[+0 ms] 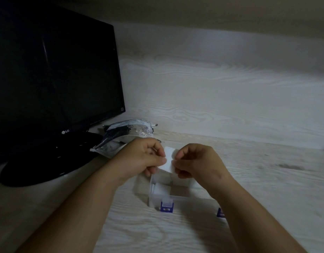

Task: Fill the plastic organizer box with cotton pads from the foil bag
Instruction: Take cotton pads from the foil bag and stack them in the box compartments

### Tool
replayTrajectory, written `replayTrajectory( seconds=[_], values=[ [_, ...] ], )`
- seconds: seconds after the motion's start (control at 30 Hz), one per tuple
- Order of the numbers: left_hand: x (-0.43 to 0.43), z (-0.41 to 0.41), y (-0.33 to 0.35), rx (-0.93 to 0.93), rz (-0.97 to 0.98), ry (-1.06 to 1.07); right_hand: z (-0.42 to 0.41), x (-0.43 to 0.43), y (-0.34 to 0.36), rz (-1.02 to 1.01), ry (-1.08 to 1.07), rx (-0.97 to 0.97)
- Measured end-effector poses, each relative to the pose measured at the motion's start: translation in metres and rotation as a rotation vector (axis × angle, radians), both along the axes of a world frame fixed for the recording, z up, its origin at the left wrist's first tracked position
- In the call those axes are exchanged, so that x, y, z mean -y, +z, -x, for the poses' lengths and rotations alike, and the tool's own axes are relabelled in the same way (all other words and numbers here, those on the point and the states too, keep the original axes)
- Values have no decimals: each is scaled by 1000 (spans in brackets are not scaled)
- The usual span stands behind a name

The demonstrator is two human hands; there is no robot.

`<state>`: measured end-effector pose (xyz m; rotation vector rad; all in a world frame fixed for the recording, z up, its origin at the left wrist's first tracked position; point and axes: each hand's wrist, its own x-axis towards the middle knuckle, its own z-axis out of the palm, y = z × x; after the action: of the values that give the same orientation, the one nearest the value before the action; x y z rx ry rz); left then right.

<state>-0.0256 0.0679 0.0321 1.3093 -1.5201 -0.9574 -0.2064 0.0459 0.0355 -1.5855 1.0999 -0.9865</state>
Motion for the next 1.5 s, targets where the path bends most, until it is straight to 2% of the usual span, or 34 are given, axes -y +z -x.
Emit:
replayTrajectory(
  seconds=[0.1,0.23,0.37,0.5,0.63,0.9,1.07,1.3,1.5],
  values=[
    [0,-3,-1,125,17,-8,1,-2,2,-62,63,-52],
    [-1,-6,-4,266,-26,-80,2,-5,3,-84,131,-230],
    [-2,-3,-6,485,-27,-102,1,-9,1,-119,181,-357],
    [-5,2,-6,648,40,-113,-3,-9,-2,-82,167,-486],
    [-2,-1,-8,729,127,-94,-3,-8,-3,-63,166,-517],
    [-7,0,-6,936,107,14,-6,-7,-8,81,197,-659],
    [-5,0,-9,969,89,-5,-11,-7,-12,189,222,-787],
    [-5,1,-9,952,85,-20,-12,-8,-11,238,125,-899],
    [-4,3,-10,970,46,-44,-13,-9,-12,213,250,-921]
  ],
)
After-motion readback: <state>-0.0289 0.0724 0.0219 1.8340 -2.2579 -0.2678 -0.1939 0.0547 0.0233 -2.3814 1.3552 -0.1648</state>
